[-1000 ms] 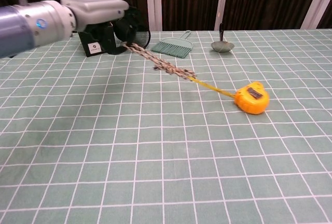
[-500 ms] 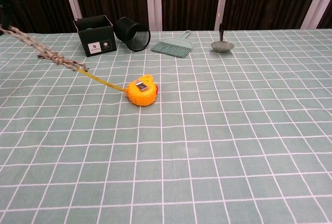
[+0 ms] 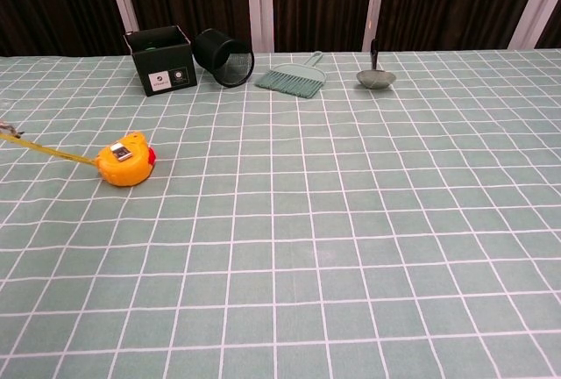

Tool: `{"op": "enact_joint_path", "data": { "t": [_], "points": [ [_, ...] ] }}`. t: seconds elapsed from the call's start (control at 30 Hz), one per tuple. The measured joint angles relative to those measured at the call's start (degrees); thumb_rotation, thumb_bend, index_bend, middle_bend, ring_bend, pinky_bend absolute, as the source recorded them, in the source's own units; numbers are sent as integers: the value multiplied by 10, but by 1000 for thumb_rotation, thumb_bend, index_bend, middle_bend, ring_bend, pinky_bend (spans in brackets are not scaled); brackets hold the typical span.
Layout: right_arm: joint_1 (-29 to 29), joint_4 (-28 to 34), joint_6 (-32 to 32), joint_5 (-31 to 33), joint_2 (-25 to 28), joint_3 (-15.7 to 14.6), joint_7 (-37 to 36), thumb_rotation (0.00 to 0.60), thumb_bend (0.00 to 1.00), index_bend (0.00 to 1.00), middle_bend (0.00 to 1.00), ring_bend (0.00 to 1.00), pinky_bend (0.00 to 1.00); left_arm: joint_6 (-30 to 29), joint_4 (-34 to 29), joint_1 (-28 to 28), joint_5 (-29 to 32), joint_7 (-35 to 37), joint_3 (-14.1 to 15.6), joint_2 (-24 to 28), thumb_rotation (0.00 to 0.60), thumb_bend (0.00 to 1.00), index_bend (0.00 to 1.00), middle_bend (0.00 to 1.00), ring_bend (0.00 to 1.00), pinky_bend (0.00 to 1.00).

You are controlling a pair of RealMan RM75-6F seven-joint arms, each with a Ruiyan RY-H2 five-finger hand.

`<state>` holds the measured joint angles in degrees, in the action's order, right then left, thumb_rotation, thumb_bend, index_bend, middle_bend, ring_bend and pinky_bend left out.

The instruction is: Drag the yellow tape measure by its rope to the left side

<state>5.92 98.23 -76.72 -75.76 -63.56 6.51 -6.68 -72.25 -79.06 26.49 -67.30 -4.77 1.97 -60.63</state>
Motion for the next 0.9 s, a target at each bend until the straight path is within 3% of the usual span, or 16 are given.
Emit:
{"op": "enact_joint_path", "data": {
  "t": [0.1, 0.17, 0.27, 0.5, 0.67, 0.77, 0.9],
  "points": [
    [0, 0, 0, -1, 0, -1, 3, 600, 123, 0, 0, 0, 0, 0, 14, -9, 2, 13, -7, 2, 600, 424, 459, 76, 0, 0],
    [0, 0, 0, -1, 0, -1, 4, 600, 122, 0, 0, 0, 0, 4, 18, -12, 2, 18, -10, 2, 600, 243, 348, 37, 0, 0],
    [0, 0, 1, 1, 0, -2, 6, 600, 122, 0, 0, 0, 0, 11, 15, -18, 2, 25, -12, 2, 600, 84, 212, 7, 0, 0],
    [0, -2, -1, -3, 0, -3, 12, 600, 122, 0, 0, 0, 0, -5, -30, -39, 5, 35, -21, 2, 600, 58, 91, 0, 0, 0],
    [1, -9, -6, -16, -1, -6, 21, 600, 122, 0, 0, 0, 0, -38, -114, -70, 5, 48, -22, 12, 600, 38, 8, 0, 0, 0],
    [1, -17, -13, -32, -2, -10, 32, 600, 122, 0, 0, 0, 0, -74, -171, -98, -12, 49, -13, 19, 600, 32, 0, 0, 0, 0],
    [2, -27, -24, -55, -7, -17, 55, 600, 122, 0, 0, 0, 0, -129, -202, -136, -66, 32, 12, 18, 600, 32, 0, 0, 0, 0]
  ]
}}
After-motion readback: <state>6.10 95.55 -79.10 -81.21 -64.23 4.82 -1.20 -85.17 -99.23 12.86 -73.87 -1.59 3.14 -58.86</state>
